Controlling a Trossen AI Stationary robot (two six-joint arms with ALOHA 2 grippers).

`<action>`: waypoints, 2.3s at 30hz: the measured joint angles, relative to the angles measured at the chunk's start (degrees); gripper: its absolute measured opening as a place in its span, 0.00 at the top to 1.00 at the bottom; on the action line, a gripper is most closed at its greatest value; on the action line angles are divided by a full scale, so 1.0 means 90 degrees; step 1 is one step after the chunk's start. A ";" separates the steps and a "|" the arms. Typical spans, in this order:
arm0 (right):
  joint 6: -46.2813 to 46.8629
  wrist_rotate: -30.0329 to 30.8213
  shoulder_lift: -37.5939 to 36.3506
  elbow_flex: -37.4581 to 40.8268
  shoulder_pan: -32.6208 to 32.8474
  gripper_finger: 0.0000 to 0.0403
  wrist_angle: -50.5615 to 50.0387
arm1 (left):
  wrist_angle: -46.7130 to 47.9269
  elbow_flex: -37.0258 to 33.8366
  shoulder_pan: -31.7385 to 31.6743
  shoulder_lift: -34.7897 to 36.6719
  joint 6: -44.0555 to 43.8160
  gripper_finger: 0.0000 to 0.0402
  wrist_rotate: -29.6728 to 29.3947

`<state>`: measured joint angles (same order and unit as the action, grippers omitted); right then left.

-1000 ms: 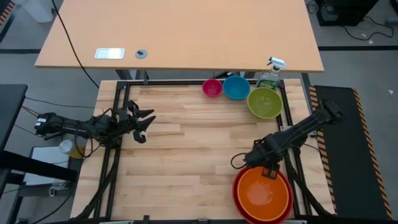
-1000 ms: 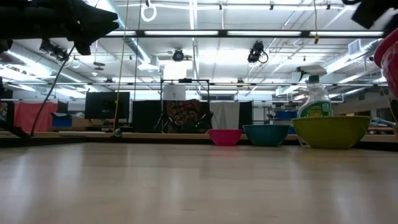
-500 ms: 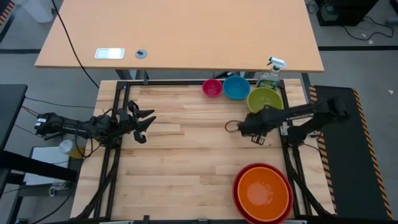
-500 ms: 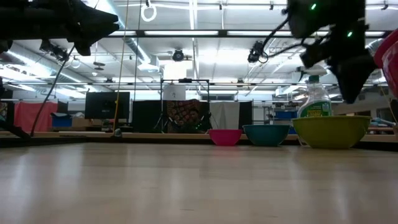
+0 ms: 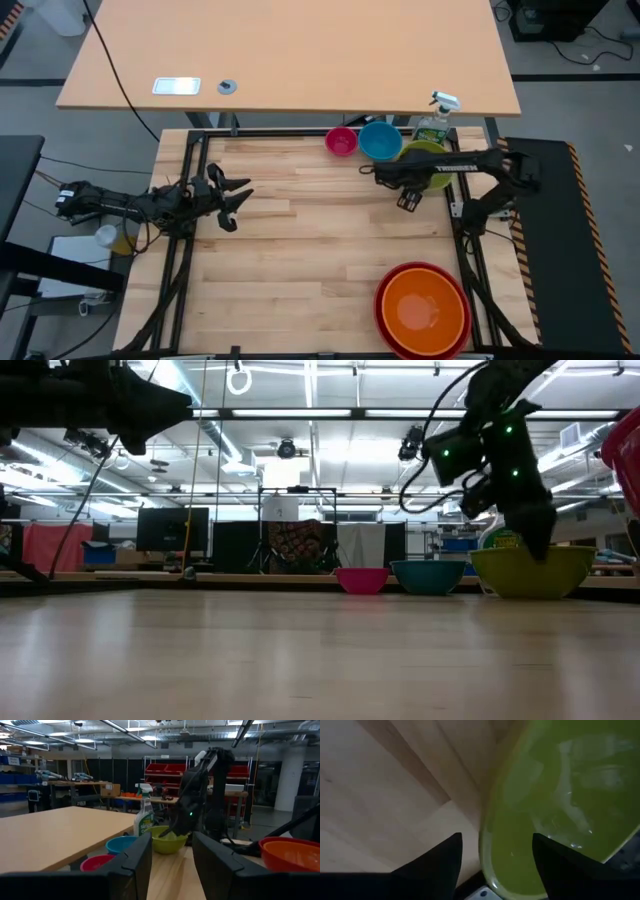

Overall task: Nest bowls inside each other
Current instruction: Stack the green bowl on top of the orange bowl

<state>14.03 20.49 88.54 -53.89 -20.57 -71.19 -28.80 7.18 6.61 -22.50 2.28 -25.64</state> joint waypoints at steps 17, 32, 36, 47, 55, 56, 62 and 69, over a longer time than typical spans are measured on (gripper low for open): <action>-0.0198 -0.0104 0.0613 0.0002 -0.0662 0.88 0.0288 | 0.0044 0.0000 0.0000 0.0000 0.0000 0.64 0.0001; 0.0121 -0.0471 0.0534 0.0002 -0.0079 0.93 0.0046 | -0.0019 0.0000 0.0000 0.0002 0.0153 0.64 -0.0001; 0.0145 -0.0450 0.0534 0.0002 0.0000 0.96 0.0026 | -0.0019 0.0000 0.0000 0.0001 0.0150 0.64 0.0001; 0.0465 -0.0456 0.0437 -0.0419 0.0523 0.95 -0.0747 | -0.0013 0.0000 0.0000 0.0001 -0.0029 0.64 -0.0001; 0.1675 -0.1223 -0.0365 -0.1736 0.2077 0.94 -0.1829 | 0.0196 0.0000 0.0000 0.0002 -0.0415 0.64 0.0001; 0.1991 -0.1364 -0.0407 -0.1936 0.2344 0.94 -0.1985 | 0.0195 0.0000 0.0000 0.0001 -0.0415 0.64 0.0001; 0.3313 -0.1936 -0.0370 -0.3153 0.4291 0.94 -0.2085 | 0.0192 0.0000 0.0000 0.0000 -0.0350 0.64 -0.0001; 0.4341 -0.1736 0.0149 -0.4314 0.6332 0.94 -0.2030 | 0.0177 0.0000 0.0000 0.0000 -0.0493 0.64 -0.0002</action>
<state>53.10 4.87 89.88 -92.71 36.42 -89.46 -27.20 7.18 6.61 -22.50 -2.15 -25.66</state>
